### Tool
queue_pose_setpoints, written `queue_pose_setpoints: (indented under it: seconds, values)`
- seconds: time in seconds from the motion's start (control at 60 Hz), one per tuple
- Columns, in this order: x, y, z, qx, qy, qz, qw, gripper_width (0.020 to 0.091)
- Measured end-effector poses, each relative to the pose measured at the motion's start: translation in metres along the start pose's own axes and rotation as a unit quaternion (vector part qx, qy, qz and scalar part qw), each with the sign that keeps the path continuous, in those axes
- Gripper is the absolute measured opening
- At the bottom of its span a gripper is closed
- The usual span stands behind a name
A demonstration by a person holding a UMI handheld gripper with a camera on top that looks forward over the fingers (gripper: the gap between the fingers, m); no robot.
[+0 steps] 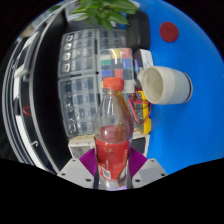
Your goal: Pour water
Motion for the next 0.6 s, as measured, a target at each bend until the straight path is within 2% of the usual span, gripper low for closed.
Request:
queue_pose_setpoints:
  seconds: [0.183, 0.367, 0.483, 0.6]
  values:
    - [-0.010, -0.007, -0.011, -0.002, -0.107, 0.017, 0.994, 0.0382]
    - [-0.011, -0.007, -0.017, 0.011, -0.110, 0.030, 0.993, 0.0382]
    - [-0.011, -0.004, -0.018, 0.030, -0.024, 0.033, 0.999, 0.0382]
    - [-0.023, 0.007, -0.004, 0.080, 0.154, 0.040, 0.984, 0.0384]
Point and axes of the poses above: the point between the fingertips, and its own axes, seen from behind it with the camera up: z to the left, x down, y backward, against the way the camera looks, the point moved 4 cm from there along y, backward, against the way the camera looks, and after that the axes turned 11 degrees about z, right-handed, at the moved point
